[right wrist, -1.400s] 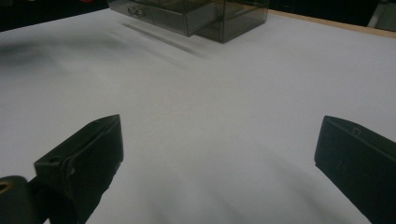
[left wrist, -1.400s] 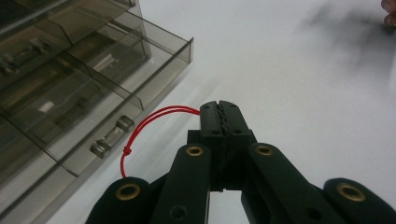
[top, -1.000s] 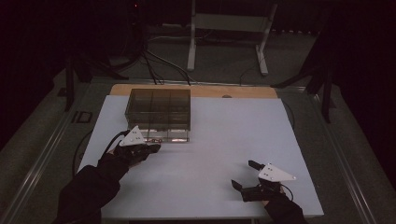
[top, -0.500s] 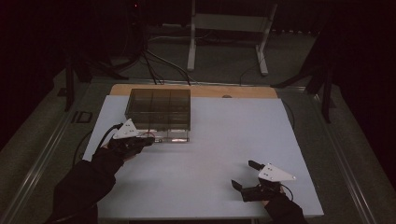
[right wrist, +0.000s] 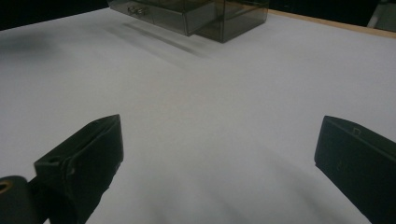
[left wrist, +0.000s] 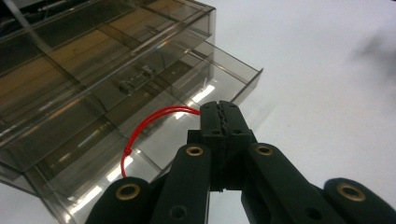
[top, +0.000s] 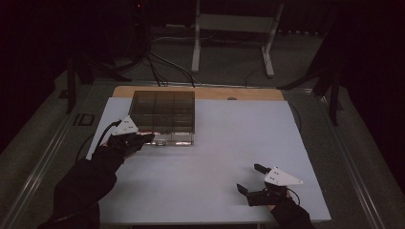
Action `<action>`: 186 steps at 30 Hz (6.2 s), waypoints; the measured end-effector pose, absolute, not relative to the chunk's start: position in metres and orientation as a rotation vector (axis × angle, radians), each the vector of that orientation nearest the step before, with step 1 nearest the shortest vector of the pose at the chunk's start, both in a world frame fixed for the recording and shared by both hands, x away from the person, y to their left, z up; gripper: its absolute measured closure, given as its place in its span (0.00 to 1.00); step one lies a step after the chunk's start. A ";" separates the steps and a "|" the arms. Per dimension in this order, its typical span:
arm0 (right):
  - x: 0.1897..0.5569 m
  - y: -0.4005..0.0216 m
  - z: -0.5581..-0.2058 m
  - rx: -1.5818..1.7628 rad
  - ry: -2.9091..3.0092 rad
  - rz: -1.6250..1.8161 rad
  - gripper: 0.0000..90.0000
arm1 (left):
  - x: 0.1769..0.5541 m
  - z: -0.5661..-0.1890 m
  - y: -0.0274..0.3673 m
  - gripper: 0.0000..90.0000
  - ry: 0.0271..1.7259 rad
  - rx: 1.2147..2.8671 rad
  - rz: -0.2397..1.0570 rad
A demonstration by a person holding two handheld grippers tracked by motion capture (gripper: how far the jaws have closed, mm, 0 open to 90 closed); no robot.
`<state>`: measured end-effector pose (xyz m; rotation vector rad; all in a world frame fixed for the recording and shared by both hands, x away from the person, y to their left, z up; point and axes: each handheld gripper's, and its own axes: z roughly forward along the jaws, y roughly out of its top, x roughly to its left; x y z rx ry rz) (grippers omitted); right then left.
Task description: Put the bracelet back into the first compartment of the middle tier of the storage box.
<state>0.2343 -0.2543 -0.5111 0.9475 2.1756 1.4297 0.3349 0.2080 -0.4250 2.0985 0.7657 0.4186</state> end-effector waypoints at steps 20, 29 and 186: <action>0.234 -0.254 -0.510 0.945 2.169 1.439 0.01 | 0.355 -0.429 0.219 1.00 0.839 2.058 0.432; 0.234 -0.255 -0.511 0.950 2.177 1.433 0.01 | 0.362 -0.433 0.227 1.00 0.876 2.024 0.430; 0.233 -0.255 -0.510 0.942 2.174 1.443 0.01 | 0.296 -0.489 0.182 0.04 1.073 2.016 0.528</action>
